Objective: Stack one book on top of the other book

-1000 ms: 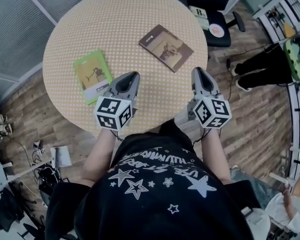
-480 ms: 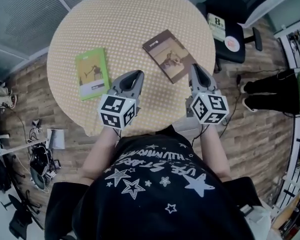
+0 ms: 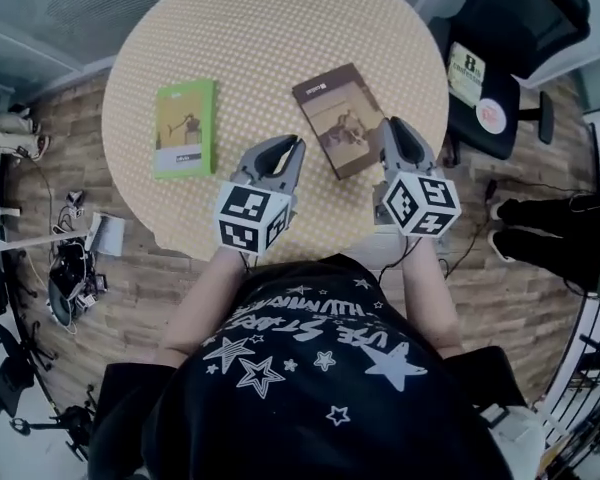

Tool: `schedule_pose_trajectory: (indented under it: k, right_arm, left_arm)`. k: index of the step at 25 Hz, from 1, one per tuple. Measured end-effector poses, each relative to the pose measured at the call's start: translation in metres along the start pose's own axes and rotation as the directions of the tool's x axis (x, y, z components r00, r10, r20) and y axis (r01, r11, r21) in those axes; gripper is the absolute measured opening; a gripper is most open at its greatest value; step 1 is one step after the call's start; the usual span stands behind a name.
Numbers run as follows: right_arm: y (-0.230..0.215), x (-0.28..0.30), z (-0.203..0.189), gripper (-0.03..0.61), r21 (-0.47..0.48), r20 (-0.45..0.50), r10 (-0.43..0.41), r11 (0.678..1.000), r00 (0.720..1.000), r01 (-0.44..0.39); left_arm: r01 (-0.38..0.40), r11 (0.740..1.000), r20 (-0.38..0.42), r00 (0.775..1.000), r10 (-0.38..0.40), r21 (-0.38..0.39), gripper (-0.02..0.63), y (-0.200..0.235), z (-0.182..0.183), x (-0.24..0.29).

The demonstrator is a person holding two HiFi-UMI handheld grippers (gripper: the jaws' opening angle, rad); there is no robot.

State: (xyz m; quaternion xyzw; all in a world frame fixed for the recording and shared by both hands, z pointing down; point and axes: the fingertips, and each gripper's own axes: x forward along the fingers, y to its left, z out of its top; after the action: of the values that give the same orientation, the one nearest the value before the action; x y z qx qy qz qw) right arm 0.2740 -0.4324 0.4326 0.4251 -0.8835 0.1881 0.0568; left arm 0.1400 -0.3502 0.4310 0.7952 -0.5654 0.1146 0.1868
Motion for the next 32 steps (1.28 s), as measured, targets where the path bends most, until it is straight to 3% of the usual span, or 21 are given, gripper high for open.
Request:
schedule_pose_trajectory:
  k: [3, 5, 7, 14, 22, 32]
  right_arm:
    - [-0.02, 0.013, -0.015, 0.075, 0.02, -0.077, 0.033, 0.999, 0.996, -0.031]
    - [-0.029, 0.022, -0.023, 0.125, 0.028, -0.127, 0.062, 0.998, 0.99, -0.059]
    - [-0.035, 0.03, -0.032, 0.16, 0.032, -0.177, 0.091, 0.996, 0.98, -0.087]
    - [-0.043, 0.051, -0.068, 0.249, 0.062, -0.338, 0.172, 0.985, 0.926, -0.16]
    - [-0.056, 0.065, -0.102, 0.275, 0.058, -0.474, 0.195, 0.98, 0.859, -0.191]
    - [-0.063, 0.078, -0.12, 0.275, 0.107, -0.55, 0.264, 0.963, 0.792, -0.247]
  left_arm:
    - [-0.07, 0.996, -0.054, 0.996, 0.067, -0.054, 0.031, 0.004, -0.015, 0.013]
    - [-0.101, 0.99, -0.082, 0.992, 0.093, -0.1, 0.102, 0.005, -0.023, 0.02]
    - [-0.121, 0.982, -0.104, 0.989, 0.106, -0.147, 0.116, 0.005, -0.031, 0.025]
    - [-0.112, 0.959, -0.181, 0.981, 0.066, -0.26, 0.19, -0.005, -0.06, 0.055]
    - [-0.141, 0.927, -0.271, 0.962, 0.045, -0.347, 0.297, -0.009, -0.092, 0.086]
    - [-0.191, 0.884, -0.314, 0.948, 0.053, -0.428, 0.321, 0.003, -0.108, 0.114]
